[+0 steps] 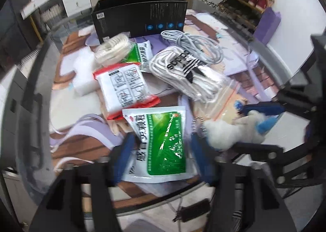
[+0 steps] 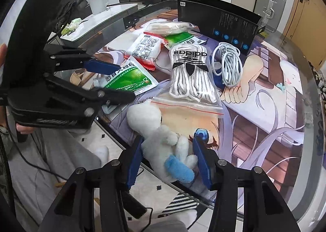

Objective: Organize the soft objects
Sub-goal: 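Reach the right tool to the white plush toy while the left tool reaches the green sachet, then grasp the white plush toy with the right tool while the left tool grasps the green sachet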

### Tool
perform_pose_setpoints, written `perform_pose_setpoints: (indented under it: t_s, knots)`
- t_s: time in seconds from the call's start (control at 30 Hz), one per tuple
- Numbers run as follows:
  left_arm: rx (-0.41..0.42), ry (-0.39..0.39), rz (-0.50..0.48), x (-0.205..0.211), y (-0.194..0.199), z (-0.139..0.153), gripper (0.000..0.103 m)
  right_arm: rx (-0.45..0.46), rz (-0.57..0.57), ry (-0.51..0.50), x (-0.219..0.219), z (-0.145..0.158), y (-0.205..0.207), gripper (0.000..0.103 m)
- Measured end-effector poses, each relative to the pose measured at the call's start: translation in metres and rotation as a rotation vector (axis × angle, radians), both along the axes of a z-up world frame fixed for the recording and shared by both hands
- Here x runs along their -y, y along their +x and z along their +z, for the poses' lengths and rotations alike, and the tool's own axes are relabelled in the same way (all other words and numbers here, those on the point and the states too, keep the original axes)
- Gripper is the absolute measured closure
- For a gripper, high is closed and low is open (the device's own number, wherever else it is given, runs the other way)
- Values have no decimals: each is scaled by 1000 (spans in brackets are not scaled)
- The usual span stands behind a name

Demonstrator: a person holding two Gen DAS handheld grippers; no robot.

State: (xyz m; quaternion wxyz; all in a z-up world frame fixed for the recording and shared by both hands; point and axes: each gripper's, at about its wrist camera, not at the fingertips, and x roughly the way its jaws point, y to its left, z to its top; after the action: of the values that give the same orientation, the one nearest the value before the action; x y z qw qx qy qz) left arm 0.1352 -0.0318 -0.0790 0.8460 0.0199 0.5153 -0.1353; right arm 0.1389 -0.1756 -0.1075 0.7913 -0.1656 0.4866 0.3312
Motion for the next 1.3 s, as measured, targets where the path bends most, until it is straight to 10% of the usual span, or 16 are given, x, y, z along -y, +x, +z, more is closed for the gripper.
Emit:
perform_pose_setpoints:
  t_s: [0.87,0.93,1.13,1.3]
  knots:
    - [28,108,29,-2,3,-7,23,52,107,-48,-21,-4,-5,51]
    - [27,104,26,-2,3,-6,23,42,112,-29,-22,-2,-5,70]
    - [16,96,1,2,5,-10,23,60,92,-19,-18,6,-6,72]
    - [35,83,10,4,9,-8,42,64,52,11,-8,13,-7,72]
